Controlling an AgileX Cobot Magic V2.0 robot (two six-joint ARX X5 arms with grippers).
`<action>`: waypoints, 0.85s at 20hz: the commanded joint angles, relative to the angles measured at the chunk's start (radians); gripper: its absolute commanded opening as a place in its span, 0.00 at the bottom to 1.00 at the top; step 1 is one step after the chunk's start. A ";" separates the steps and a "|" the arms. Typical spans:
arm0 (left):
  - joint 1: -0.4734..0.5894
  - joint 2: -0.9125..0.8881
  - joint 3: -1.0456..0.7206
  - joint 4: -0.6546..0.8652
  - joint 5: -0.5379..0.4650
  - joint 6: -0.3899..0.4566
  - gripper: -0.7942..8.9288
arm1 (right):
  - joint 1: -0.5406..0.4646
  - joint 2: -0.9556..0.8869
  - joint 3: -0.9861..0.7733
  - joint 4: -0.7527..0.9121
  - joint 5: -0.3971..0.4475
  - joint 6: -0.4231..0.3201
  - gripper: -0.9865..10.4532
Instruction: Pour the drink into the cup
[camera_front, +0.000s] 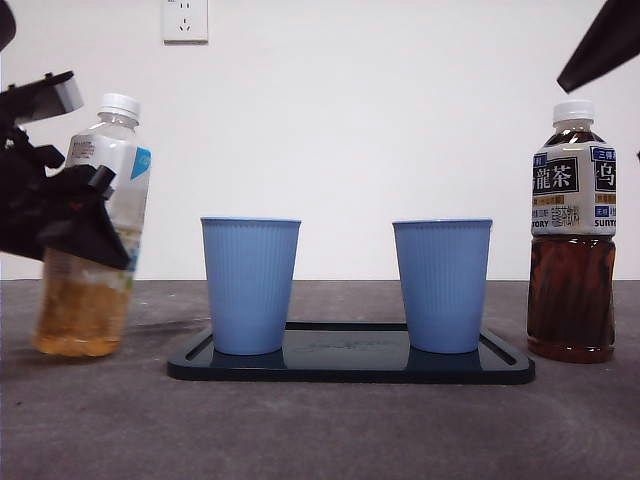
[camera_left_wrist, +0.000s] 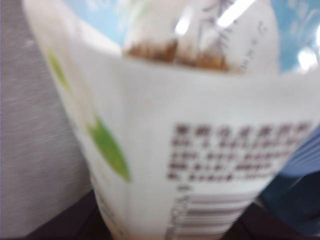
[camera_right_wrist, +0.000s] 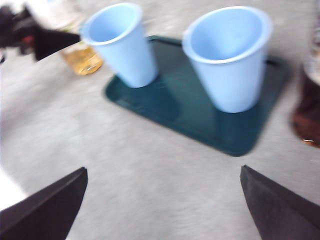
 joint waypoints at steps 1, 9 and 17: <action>-0.013 -0.038 0.117 -0.164 -0.076 0.196 0.24 | 0.006 0.004 0.015 0.006 -0.035 -0.029 0.51; -0.102 -0.058 0.392 -0.552 -0.425 0.561 0.20 | 0.006 0.004 0.015 0.008 -0.054 -0.061 0.51; -0.227 -0.051 0.489 -0.603 -0.730 0.922 0.20 | 0.008 0.004 0.015 0.016 -0.163 -0.081 0.51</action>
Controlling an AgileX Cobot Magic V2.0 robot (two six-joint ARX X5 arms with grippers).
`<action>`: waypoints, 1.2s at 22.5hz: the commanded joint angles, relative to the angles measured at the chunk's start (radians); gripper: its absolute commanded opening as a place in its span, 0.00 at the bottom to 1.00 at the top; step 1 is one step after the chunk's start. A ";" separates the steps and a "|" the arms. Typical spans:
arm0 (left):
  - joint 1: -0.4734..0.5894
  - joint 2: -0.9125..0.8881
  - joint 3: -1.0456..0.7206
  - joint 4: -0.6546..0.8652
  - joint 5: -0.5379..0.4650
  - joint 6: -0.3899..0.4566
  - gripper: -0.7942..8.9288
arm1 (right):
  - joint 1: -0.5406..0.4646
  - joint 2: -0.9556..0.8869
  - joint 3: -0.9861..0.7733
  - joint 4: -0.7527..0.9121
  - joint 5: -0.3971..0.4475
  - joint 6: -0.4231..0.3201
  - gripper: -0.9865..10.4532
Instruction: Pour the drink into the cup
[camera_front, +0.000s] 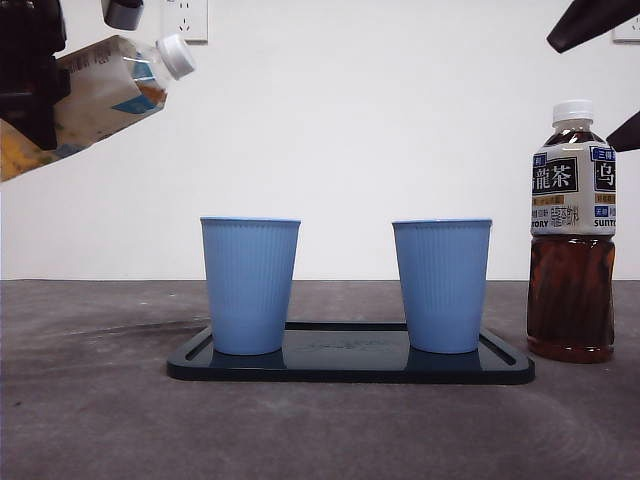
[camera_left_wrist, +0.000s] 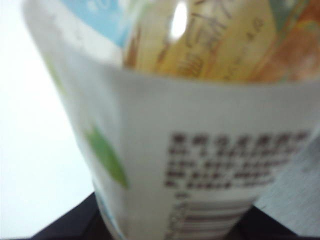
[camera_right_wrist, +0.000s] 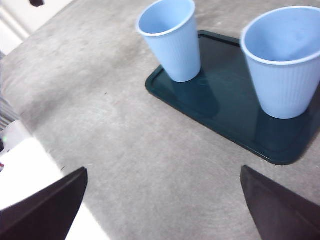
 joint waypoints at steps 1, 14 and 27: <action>-0.026 0.003 0.036 0.023 -0.064 0.143 0.20 | 0.010 0.004 0.015 0.012 -0.031 -0.015 0.51; -0.102 0.096 0.041 0.050 -0.228 0.300 0.18 | 0.111 0.004 0.015 0.019 -0.126 -0.027 0.51; -0.119 0.187 0.079 0.054 -0.277 0.322 0.18 | 0.118 0.004 0.015 0.024 -0.126 -0.040 0.51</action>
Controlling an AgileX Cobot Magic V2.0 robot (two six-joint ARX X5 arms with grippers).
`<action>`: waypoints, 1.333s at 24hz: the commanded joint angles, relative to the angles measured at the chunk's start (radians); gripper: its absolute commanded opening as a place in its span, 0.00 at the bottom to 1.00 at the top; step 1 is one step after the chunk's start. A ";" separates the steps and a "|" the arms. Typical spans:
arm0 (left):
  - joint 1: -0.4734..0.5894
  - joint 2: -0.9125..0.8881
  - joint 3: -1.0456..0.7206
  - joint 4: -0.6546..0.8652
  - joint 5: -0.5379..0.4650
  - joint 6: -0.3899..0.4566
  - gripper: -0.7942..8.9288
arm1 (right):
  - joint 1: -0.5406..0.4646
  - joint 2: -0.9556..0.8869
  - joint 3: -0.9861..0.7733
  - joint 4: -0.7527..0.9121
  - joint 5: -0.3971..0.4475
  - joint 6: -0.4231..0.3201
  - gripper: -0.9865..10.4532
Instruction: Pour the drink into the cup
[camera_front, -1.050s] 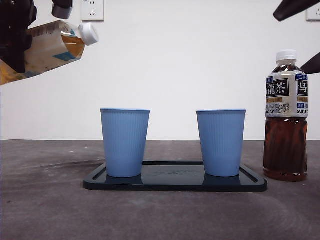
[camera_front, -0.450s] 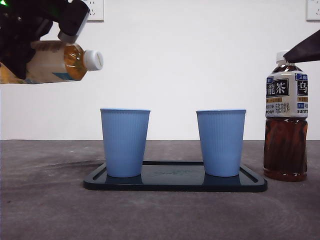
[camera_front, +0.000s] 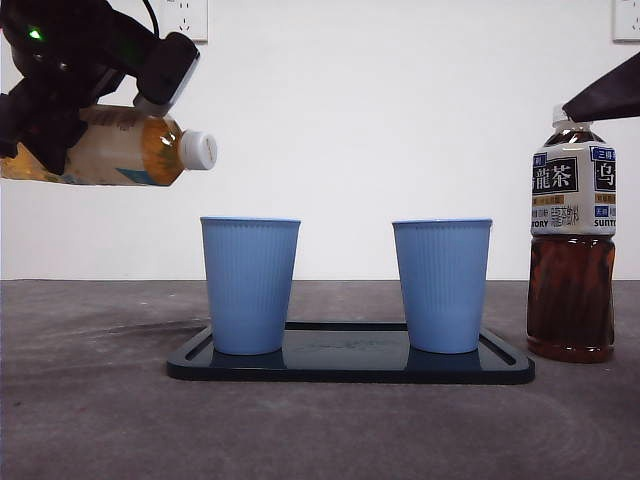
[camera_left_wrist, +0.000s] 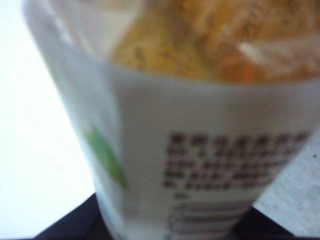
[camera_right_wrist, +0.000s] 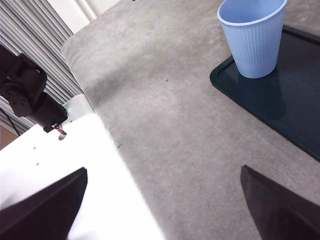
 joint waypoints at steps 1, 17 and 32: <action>-0.012 0.016 0.049 0.029 -0.028 0.006 0.18 | 0.007 0.004 0.015 0.010 -0.002 -0.016 0.51; -0.013 0.019 0.052 0.028 -0.028 0.027 0.18 | 0.007 0.004 0.015 0.013 -0.002 -0.019 0.51; -0.012 0.002 0.052 0.021 0.014 -0.354 0.18 | 0.007 0.004 0.015 0.013 -0.001 -0.019 0.51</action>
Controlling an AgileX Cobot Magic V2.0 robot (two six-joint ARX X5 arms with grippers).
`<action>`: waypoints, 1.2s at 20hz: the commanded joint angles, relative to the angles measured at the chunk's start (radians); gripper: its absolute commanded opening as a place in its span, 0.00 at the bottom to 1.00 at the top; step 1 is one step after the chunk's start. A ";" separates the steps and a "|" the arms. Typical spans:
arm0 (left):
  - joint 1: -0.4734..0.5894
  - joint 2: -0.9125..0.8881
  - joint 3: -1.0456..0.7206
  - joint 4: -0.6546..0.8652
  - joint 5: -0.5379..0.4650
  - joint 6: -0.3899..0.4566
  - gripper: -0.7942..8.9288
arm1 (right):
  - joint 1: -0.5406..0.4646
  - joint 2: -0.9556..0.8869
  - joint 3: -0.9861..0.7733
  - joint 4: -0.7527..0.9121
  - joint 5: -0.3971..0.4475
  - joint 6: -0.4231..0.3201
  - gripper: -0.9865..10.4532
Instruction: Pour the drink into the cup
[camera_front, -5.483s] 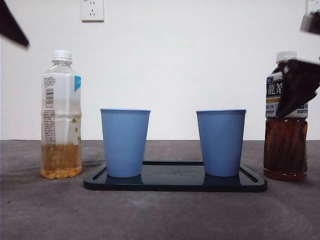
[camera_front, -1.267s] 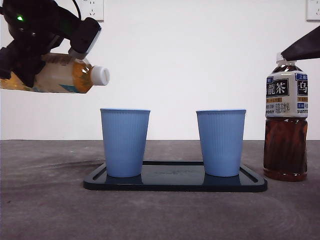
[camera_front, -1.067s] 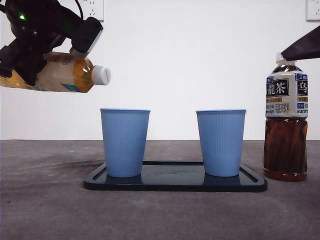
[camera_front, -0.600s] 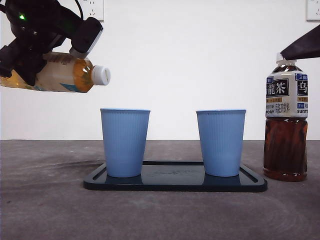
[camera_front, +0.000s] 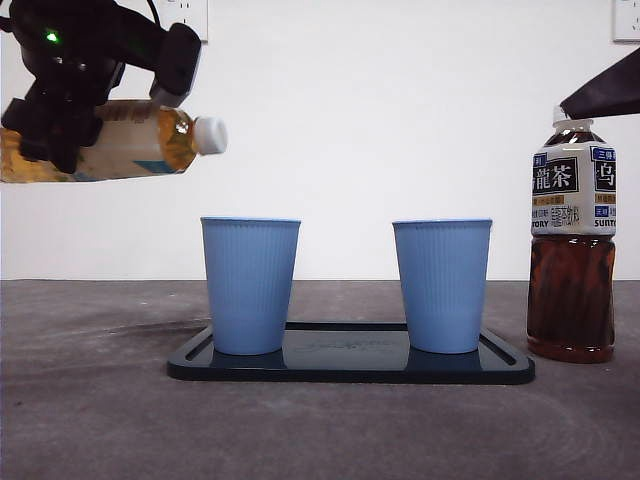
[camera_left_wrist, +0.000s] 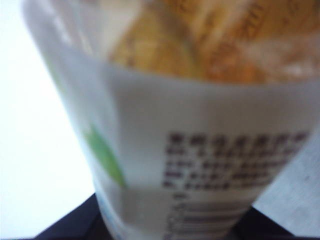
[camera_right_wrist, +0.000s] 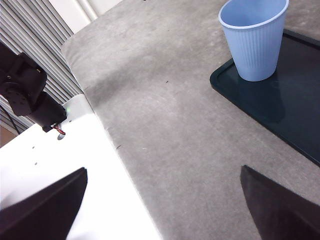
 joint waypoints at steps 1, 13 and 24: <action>-0.007 -0.022 0.034 0.020 0.035 -0.224 0.18 | 0.007 0.004 0.015 0.008 0.000 -0.009 0.51; 0.151 -0.201 0.023 -0.055 0.703 -0.893 0.18 | 0.007 0.004 0.015 0.008 0.027 -0.008 0.51; 0.290 -0.229 -0.146 0.202 0.948 -1.048 0.18 | 0.007 0.004 0.015 0.008 0.034 0.012 0.51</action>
